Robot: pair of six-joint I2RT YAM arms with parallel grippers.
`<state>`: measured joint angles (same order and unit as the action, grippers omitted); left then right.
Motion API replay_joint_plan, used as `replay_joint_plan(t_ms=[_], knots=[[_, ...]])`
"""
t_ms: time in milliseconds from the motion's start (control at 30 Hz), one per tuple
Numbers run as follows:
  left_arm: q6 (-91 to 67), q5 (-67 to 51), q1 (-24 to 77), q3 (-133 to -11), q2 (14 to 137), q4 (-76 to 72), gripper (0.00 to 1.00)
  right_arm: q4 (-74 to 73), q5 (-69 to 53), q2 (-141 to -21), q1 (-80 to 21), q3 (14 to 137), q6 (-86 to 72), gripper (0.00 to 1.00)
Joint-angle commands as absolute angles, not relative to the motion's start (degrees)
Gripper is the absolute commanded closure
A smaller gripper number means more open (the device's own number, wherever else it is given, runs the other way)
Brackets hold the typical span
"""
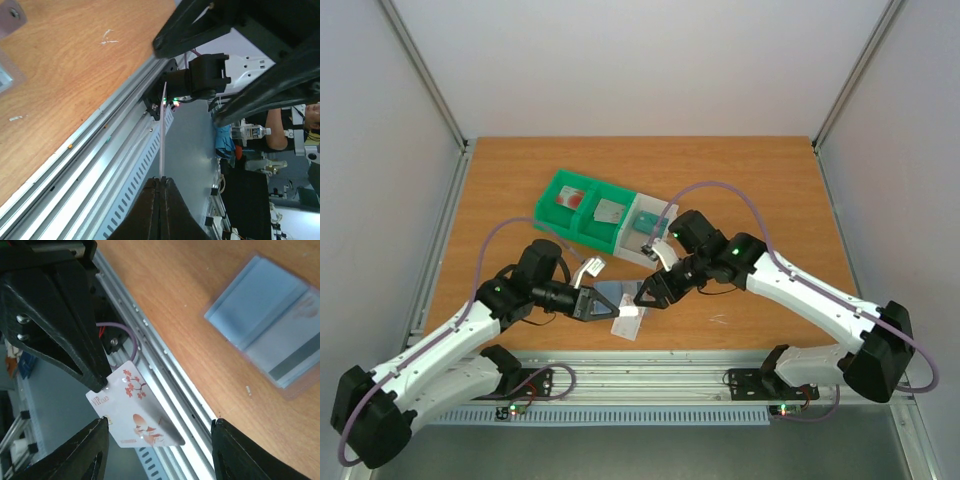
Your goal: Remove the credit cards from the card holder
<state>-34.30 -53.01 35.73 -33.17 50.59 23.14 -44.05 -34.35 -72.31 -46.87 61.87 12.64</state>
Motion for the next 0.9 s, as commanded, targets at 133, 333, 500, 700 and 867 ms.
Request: replay_joint_plan(t_ms=[133,333,500,700,867], knots=[[-35.23,-58.39,36.17,-33.25,47.27,17.43,0.99,-44.55,-43.75,-75.41,-46.69,63.30,14.91,0.43],[-38.25,-59.11,36.25,-31.43,47.21,12.88,1.00,-42.76,-47.30,-75.61,-46.67,62.93,13.86,0.72],[-38.27,-57.66,36.29,-31.74,47.03,14.72,1.00,-38.52,-49.02,-73.42,-46.68,60.92,10.04,0.98],[-36.08,-43.55,36.30,-34.95,44.02,22.11,0.69,-32.89,-46.61,-71.28,-46.66,59.33,3.66,0.99],[-41.79,-34.96,36.28,-34.62,38.84,19.51,0.45,-26.83,-43.11,-68.18,-46.67,57.29,-4.90,0.99]])
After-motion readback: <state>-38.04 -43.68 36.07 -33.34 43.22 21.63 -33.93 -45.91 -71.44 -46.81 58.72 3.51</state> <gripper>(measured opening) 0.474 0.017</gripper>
